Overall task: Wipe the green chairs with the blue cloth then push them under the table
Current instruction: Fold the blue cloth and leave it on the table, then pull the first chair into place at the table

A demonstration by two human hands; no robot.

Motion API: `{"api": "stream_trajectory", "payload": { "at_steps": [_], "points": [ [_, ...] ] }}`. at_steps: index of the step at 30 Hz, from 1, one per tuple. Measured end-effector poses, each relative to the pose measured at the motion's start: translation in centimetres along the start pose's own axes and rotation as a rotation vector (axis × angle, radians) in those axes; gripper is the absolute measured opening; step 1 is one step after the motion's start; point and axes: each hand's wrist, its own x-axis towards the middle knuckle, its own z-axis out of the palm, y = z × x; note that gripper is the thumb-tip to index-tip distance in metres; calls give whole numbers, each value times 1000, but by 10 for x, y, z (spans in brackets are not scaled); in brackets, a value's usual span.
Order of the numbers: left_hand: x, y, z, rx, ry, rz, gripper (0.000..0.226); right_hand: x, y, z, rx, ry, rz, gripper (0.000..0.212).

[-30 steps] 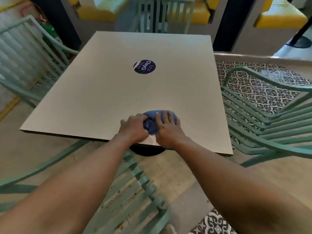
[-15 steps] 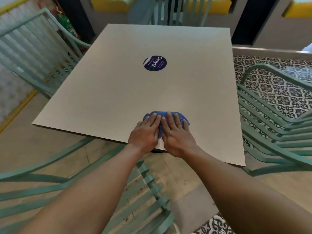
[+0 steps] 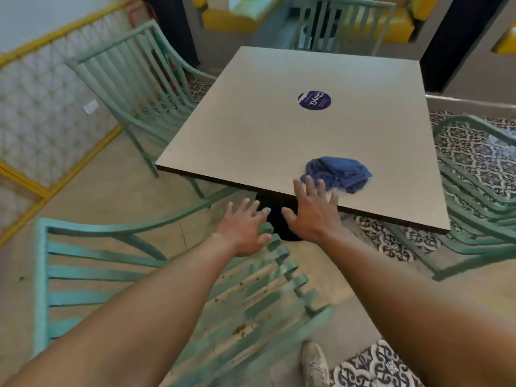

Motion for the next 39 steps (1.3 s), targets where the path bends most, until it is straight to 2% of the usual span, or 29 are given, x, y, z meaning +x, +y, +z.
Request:
{"api": "stream_trajectory", "payload": {
  "at_steps": [3, 8, 11, 15, 19, 25, 27, 31, 35, 37, 39],
  "points": [
    [-75, -43, 27, 35, -101, 9, 75, -60, -75, 31, 147, -165, 67, 73],
    [-175, -105, 67, 85, -243, 15, 79, -142, -166, 80, 215, -356, 168, 76],
    [-205, -126, 74, 108, -263, 4, 82, -168, -198, 89, 260, -379, 176, 74],
    [-222, -139, 69, 73, -266, 7, 83, -182, -224, 95, 310, -379, 163, 70],
    [-227, -154, 61, 98, -240, 27, 85, -190, -241, 99, 307, -372, 182, 75],
    [-218, -207, 58, 136, -269, 100, 90, -201, -281, 110, 344, -357, 266, 80],
    [-213, -234, 54, 120, -306, 103, 100, -203, -304, 114, 400, -358, 315, 84],
    [-207, -289, 52, 117, -408, 191, 136, -219, -360, 128, 535, -346, 470, 99],
    [-213, -329, 62, 278, -491, 342, 149, -244, -423, 139, 629, -426, 588, 122],
    [-213, -337, 68, 402, -476, 420, 143, -250, -444, 146, 551, -472, 613, 122],
    [-210, -340, 77, 455, -385, 495, 110, -252, -456, 152, 405, -424, 654, 100]
  ]
}}
